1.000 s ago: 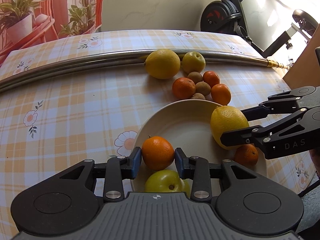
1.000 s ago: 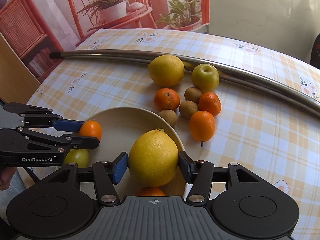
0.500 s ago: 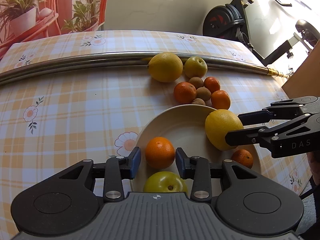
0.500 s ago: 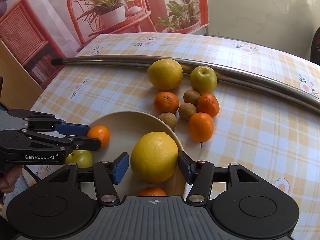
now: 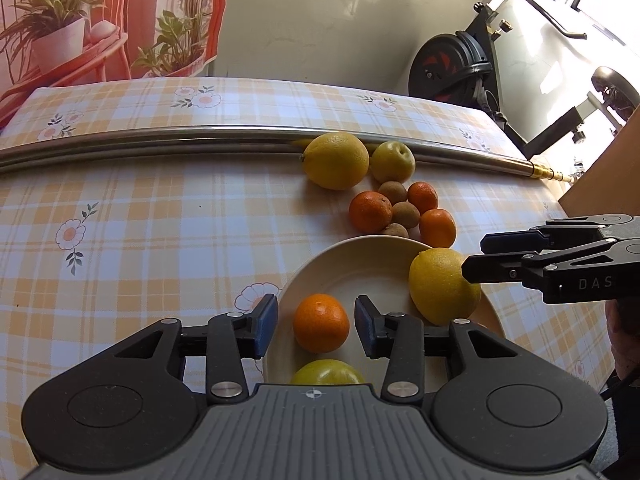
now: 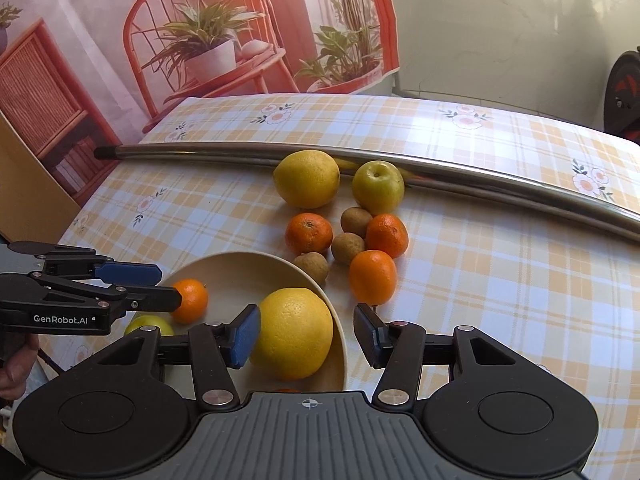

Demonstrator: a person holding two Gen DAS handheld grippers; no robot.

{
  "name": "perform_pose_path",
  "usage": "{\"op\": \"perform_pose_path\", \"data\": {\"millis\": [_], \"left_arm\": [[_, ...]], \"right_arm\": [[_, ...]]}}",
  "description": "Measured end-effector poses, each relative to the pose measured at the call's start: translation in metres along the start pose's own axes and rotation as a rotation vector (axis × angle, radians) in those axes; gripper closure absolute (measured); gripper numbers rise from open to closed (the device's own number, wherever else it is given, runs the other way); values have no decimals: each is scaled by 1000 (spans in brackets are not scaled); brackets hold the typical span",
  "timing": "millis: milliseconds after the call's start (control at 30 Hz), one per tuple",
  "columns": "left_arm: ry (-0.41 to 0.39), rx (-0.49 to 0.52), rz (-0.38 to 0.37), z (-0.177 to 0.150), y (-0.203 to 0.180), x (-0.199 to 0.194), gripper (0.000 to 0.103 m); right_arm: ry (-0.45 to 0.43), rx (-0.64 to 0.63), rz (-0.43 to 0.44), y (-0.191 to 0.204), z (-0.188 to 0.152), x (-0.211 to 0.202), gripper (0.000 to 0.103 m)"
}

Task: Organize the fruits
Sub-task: 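Lower the lemon into the plate and open the right tool while the left tool carries the orange, then lower the orange into the plate and open the left tool, then grasp another mandarin with the right tool while the left tool reaches a brown kiwi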

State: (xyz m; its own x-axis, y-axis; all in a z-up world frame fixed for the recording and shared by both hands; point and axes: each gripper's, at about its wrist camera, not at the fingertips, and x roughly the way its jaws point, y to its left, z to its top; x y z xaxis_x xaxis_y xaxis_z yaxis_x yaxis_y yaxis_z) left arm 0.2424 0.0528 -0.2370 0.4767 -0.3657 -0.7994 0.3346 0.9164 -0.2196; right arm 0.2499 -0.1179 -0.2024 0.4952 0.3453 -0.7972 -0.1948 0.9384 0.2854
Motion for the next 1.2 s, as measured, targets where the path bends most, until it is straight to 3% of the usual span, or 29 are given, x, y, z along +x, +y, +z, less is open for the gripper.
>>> {"op": "perform_pose_path", "data": {"millis": [633,1200], "left_arm": [[-66,-72,8,18,9,-5,58],[-42,-153,-22,41,5,17,58]], "right_arm": [[-101,100,-109,-31,-2,-2,66],[-89,162,-79,-48,7,23,70]]}}
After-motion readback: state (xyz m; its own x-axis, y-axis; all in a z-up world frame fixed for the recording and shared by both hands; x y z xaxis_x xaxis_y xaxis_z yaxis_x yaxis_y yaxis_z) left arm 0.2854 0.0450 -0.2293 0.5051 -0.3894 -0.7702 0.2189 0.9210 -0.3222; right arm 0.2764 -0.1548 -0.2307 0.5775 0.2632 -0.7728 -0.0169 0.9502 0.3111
